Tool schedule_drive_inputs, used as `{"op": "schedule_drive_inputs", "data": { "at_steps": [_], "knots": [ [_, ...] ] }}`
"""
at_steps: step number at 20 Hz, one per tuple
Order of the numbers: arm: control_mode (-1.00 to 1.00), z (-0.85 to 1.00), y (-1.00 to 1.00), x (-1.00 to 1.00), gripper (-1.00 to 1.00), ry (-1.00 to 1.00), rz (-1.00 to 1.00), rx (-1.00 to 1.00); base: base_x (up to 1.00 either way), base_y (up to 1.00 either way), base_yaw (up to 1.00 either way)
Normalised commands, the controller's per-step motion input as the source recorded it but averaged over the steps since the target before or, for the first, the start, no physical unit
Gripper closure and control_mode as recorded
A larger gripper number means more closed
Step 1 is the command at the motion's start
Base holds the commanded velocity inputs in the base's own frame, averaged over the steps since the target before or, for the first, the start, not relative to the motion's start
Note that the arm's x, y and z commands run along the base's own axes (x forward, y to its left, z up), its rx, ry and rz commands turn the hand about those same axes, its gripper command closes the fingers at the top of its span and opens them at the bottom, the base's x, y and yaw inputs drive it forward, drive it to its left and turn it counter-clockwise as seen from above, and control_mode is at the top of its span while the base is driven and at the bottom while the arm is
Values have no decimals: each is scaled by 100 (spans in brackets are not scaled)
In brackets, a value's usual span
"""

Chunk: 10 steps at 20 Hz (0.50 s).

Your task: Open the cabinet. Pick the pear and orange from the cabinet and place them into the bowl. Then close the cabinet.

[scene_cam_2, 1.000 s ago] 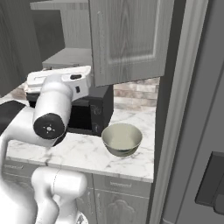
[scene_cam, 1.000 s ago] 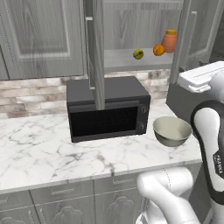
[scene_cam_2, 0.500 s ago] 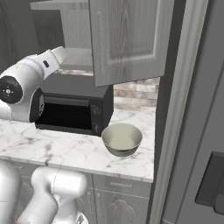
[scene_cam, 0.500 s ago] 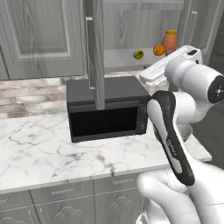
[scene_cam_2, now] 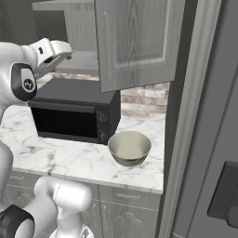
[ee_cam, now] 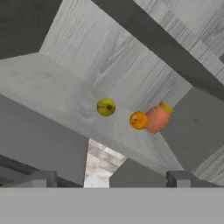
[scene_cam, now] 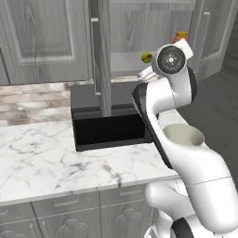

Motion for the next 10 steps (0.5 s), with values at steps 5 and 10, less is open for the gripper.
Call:
{"op": "schedule_drive_inputs", "data": {
  "at_steps": [5, 10],
  "knots": [
    [-100, -28, -41, 5, -100, 6, -5, -7, 0, 0, 0],
    [-100, -18, -7, 14, -100, 2, 1, -6, 0, 0, 0]
  ]
}}
